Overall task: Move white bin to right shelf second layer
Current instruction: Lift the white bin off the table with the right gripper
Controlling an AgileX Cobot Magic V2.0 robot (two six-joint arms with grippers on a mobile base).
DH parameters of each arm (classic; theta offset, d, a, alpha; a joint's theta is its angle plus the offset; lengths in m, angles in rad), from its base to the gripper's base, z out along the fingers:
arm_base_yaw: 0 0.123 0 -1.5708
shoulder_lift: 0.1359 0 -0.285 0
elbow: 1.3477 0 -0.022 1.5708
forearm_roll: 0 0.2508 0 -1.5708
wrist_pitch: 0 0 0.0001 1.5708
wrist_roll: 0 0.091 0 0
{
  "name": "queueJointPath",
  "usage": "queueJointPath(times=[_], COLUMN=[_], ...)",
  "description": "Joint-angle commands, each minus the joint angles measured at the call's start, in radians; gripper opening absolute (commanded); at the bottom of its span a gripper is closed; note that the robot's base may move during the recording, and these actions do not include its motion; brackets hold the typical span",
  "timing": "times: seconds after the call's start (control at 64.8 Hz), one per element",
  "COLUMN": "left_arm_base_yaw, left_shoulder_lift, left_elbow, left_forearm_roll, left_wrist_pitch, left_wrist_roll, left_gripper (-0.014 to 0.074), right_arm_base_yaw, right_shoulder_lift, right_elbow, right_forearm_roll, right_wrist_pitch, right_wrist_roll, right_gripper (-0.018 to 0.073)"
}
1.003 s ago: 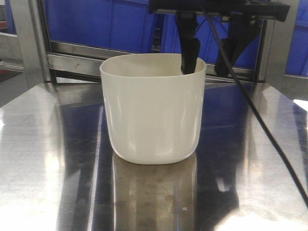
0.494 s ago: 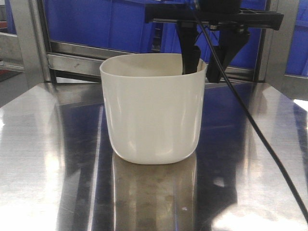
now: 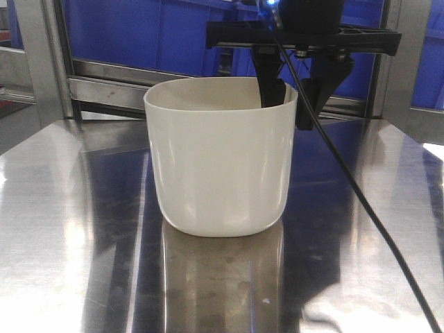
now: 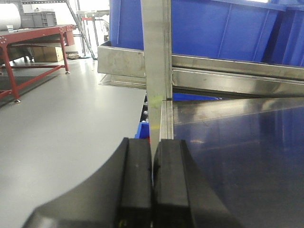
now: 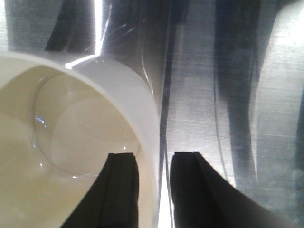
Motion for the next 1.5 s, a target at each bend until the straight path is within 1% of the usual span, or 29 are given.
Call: queueJointPath(times=[0.0, 0.201, 0.309, 0.386, 0.571, 0.679, 0.756, 0.833, 1.127, 1.296, 1.389, 1.481], left_arm_base_yaw=[-0.002, -0.002, -0.002, -0.002, -0.002, -0.002, -0.002, -0.002, -0.002, -0.002, -0.002, -0.002], left_shoulder_lift=[-0.015, -0.015, -0.015, -0.015, -0.015, -0.015, -0.015, -0.015, -0.015, -0.015, -0.015, -0.015], left_elbow=[0.037, 0.037, 0.037, 0.037, 0.037, 0.037, 0.037, 0.037, 0.037, 0.037, 0.037, 0.037], left_forearm_roll=[-0.006, -0.006, -0.006, -0.006, -0.006, -0.006, -0.006, -0.006, -0.006, -0.006, -0.006, -0.006], left_wrist_pitch=[-0.086, -0.086, -0.086, -0.086, -0.086, -0.086, -0.086, -0.086, -0.086, -0.086, -0.086, -0.086], left_wrist_roll=[-0.003, -0.003, -0.003, -0.003, -0.003, -0.003, -0.003, -0.003, -0.003, -0.003, -0.003, -0.003], left_gripper=[0.0085, 0.0085, 0.0085, 0.0085, 0.0085, 0.0085, 0.0085, 0.0085, 0.0085, 0.0085, 0.0085, 0.0085], right_arm_base_yaw=[-0.001, -0.001, -0.001, -0.001, -0.001, -0.006, -0.022, -0.036, -0.13, -0.18, -0.204, -0.211], right_shoulder_lift=[-0.048, -0.048, -0.05, -0.054, -0.083, -0.13, -0.18, -0.234, -0.512, -0.671, -0.746, -0.807], right_elbow=[-0.034, -0.034, -0.034, -0.034, -0.032, 0.003, 0.065, 0.131, 0.403, 0.537, 0.594, 0.632], right_forearm_roll=[-0.005, -0.005, -0.005, -0.005, -0.023, -0.048, -0.048, -0.048, -0.048, -0.048, -0.048, -0.048], right_wrist_pitch=[-0.013, -0.016, -0.017, -0.018, -0.036, -0.071, -0.101, -0.102, -0.125, -0.149, -0.137, -0.114], right_wrist_roll=[0.003, 0.003, 0.003, 0.003, 0.002, 0.0, -0.022, -0.041, -0.121, -0.133, -0.133, -0.133], right_gripper=[0.0278, 0.0202, 0.013, 0.0062, 0.0069, 0.0069, 0.0069, 0.0069, 0.0069, 0.0069, 0.0069, 0.0069])
